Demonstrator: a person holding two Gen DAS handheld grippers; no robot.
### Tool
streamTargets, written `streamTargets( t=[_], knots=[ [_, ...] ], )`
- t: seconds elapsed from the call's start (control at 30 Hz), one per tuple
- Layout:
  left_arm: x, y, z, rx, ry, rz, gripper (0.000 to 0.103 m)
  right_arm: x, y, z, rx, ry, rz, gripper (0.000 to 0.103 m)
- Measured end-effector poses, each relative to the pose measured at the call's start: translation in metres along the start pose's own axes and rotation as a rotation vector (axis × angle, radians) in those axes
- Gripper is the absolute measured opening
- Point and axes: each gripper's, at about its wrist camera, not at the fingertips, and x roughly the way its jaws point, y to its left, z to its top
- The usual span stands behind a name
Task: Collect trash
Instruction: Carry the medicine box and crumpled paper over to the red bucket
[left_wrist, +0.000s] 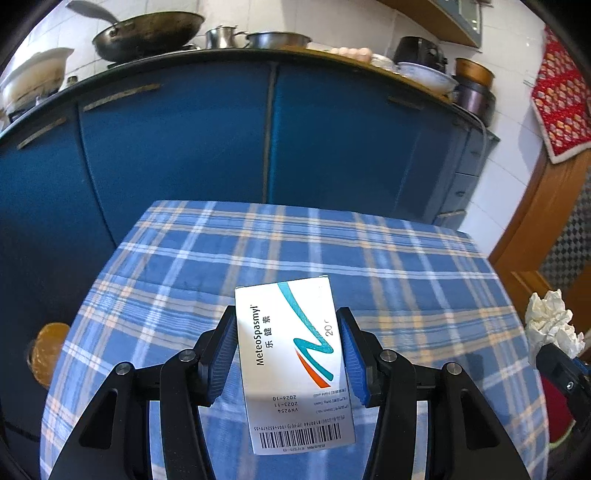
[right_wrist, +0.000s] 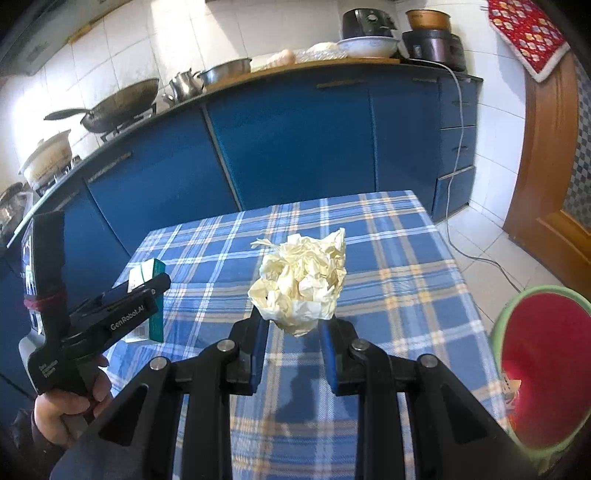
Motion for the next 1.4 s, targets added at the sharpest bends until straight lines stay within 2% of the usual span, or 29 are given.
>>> streamTargets(
  t=[0.83, 1.4],
  knots=[
    [-0.056, -0.131, -0.02, 0.181, -0.018, -0.178, 0.054, -0.084, -0.089, -0.031, 0.14, -0.087, -0.082, 0.029],
    [-0.063, -0.238, -0.051, 0.335, 0.034, -0.401, 0.054, -0.12, -0.173, -0.061, 0.267, -0.117, -0.22, 0.029]
  ],
)
